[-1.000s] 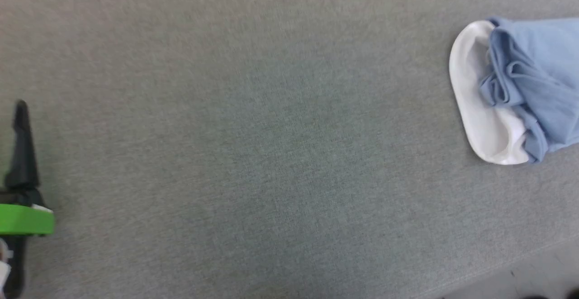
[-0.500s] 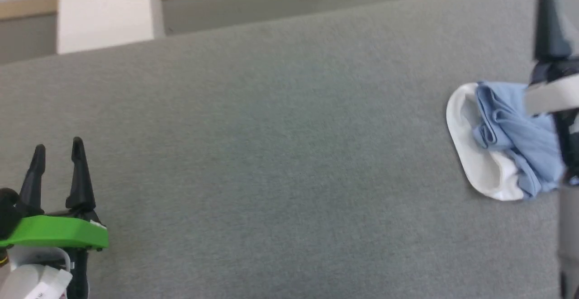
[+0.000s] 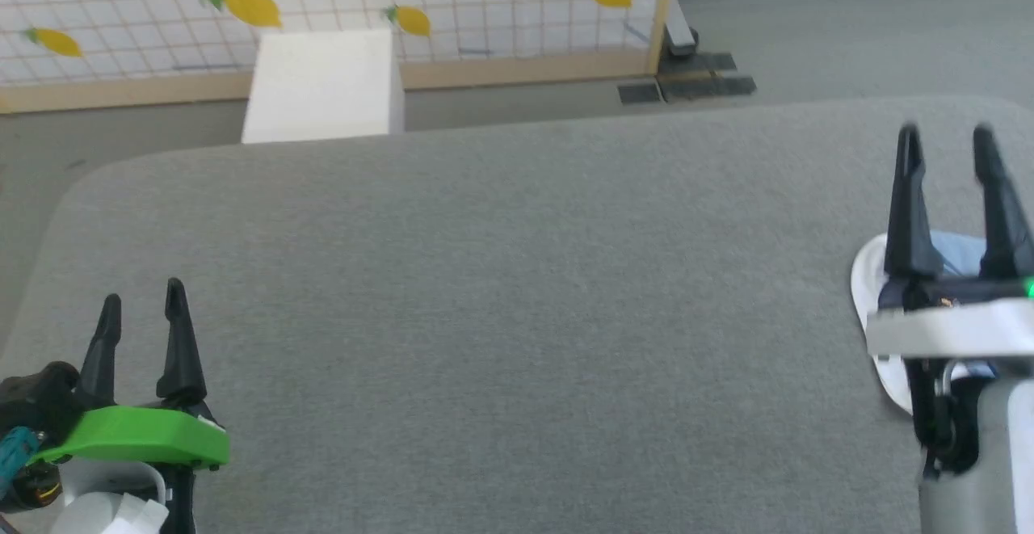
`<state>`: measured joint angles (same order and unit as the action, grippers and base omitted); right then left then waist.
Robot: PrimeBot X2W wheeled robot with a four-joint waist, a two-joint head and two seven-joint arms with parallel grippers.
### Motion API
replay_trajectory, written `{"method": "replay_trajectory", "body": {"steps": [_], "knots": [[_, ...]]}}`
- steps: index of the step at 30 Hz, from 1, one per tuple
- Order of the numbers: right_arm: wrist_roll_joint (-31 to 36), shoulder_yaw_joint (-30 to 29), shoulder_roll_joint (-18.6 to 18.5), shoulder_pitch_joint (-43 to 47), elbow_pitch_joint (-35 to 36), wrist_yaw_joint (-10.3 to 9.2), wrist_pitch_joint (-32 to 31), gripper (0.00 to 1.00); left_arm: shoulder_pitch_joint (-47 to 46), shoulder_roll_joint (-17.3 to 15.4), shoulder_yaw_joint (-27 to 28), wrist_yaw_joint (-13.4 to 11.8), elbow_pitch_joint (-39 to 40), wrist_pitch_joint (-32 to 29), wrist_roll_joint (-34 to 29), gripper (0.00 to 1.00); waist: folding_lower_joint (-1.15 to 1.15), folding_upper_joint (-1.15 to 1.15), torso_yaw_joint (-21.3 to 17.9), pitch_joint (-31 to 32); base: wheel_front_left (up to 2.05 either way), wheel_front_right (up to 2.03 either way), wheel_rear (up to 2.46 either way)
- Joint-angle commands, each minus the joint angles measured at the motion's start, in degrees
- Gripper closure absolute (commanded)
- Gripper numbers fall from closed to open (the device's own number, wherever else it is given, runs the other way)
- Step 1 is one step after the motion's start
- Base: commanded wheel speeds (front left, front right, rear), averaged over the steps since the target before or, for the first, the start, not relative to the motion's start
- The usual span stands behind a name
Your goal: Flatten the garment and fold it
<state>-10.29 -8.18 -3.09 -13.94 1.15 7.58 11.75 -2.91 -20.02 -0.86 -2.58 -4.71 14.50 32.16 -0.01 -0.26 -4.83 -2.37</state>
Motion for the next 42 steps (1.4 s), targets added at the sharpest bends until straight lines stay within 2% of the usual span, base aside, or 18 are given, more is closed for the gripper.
{"method": "replay_trajectory", "body": {"steps": [1,8,19,32,42], "knots": [[-1.96,0.1,0.17,2.03,-1.08,-0.09,0.8,0.0,0.7,0.37,-0.06,0.07,-0.31,0.41,-0.74,0.0,0.01,0.26,2.41,2.4,0.0,0.0,0.0],[-5.19,1.51,0.2,7.75,-5.41,-0.09,2.52,0.0,1.13,1.27,-1.0,0.39,-1.77,0.33,-0.89,0.0,0.01,0.26,3.42,2.97,0.0,0.0,0.0],[-3.1,4.14,0.21,12.39,-8.55,-0.09,3.17,0.0,0.96,-0.08,-5.44,2.79,-4.58,-1.97,-2.76,0.0,0.01,0.26,3.94,1.59,0.0,0.0,0.0],[-0.38,4.08,0.21,14.06,-9.23,-0.09,3.23,0.0,1.07,0.03,-6.92,2.34,-5.99,-1.88,-3.54,0.0,0.01,0.26,4.08,1.93,0.0,0.0,0.0],[-0.6,4.68,0.21,14.0,-10.14,-0.09,3.06,0.0,0.78,-1.2,-7.91,1.72,-6.07,-1.74,-5.33,0.0,0.01,0.26,4.25,2.24,0.0,0.0,0.0]]}}
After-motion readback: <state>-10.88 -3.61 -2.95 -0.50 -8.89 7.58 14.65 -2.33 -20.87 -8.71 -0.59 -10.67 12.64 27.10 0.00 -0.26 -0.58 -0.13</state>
